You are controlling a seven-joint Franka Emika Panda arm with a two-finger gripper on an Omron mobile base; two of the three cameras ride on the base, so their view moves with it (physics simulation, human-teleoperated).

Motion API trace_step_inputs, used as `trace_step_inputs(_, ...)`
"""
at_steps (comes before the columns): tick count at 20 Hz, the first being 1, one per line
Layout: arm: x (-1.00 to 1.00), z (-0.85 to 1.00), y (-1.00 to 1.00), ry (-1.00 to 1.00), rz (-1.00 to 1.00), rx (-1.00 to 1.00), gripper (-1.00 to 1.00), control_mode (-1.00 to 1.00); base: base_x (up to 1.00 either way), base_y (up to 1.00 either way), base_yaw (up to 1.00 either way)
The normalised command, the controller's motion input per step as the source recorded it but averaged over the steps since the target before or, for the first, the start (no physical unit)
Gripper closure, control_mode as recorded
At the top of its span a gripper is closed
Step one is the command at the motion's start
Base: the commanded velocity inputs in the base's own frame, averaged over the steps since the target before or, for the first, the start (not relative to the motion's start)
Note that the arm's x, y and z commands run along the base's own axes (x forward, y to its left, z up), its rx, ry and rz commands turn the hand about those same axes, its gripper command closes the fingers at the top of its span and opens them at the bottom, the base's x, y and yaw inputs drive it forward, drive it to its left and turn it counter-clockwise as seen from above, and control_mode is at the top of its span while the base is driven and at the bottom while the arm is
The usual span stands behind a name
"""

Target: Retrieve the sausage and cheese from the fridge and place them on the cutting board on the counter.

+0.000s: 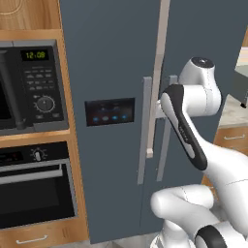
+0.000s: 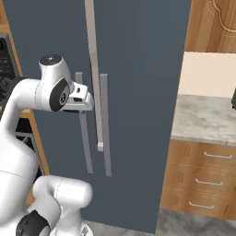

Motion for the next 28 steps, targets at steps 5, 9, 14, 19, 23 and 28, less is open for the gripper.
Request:
trace_step_inputs(5,0.0,0.0,0.0,0.0,0.0,0.0,-1.0,1.0,-0.02,0.47,-0.07)
trace_step_inputs(9,0.0,0.0,0.0,0.0,0.0,0.0,-1.0,1.0,0.0,0.65,-0.13)
trace_step_inputs(14,0.0,0.0,0.0,0.0,0.0,0.0,-1.0,1.0,0.05,0.51,-0.25)
trace_step_inputs(19,0.23,0.0,-0.47,0.0,-0.08,0.01,-1.0,-1.0,0.11,0.01,-0.1)
trace_step_inputs(23,0.43,0.0,-1.0,-0.02,-0.03,0.13,-1.0,-1.0,0.0,0.0,0.0)
trace_step_inputs(28,0.47,-0.11,-1.0,-0.02,0.0,0.09,-1.0,-1.0,0.0,0.0,0.0)
